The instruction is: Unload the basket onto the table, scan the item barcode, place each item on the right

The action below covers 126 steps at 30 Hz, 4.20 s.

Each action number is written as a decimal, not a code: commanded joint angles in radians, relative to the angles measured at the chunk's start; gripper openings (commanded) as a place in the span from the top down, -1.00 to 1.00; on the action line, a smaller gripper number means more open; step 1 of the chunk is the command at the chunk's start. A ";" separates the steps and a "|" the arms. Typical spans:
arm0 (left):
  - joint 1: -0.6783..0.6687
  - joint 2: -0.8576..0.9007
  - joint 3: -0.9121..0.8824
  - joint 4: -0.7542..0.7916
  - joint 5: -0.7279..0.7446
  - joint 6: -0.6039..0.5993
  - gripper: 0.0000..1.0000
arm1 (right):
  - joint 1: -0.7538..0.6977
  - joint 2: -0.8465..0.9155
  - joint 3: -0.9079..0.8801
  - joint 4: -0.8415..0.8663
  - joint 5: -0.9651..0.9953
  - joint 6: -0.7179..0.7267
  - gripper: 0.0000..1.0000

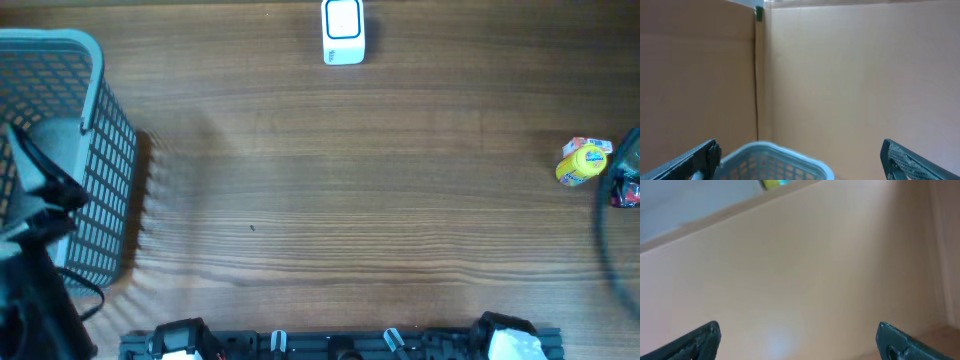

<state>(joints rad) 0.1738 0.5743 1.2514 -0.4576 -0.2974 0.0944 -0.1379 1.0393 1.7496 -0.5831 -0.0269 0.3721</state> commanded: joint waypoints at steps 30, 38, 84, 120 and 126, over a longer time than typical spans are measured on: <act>-0.107 -0.555 -0.250 0.325 0.349 -0.103 -1.00 | -0.152 -1.033 -0.418 0.002 0.215 0.143 -1.00; -0.105 -0.570 -0.242 0.343 0.330 -0.102 -1.00 | -0.082 -1.034 -0.330 0.036 0.170 0.018 -1.00; -0.105 -0.570 -1.246 0.624 0.345 -0.126 -1.00 | -0.123 -0.930 -1.744 0.597 -0.165 -0.024 -1.00; -0.105 -0.556 -1.246 0.383 0.341 -0.126 -1.00 | 0.129 -1.036 -1.745 0.586 0.036 0.045 -0.99; -0.105 -0.556 -1.246 0.383 0.341 -0.126 -1.00 | 0.127 -1.036 -1.744 0.584 -0.019 0.023 -1.00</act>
<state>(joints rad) 0.0711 0.0170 0.0067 -0.0643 0.0498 -0.0357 -0.0154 0.0189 0.0063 -0.0006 -0.0257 0.4133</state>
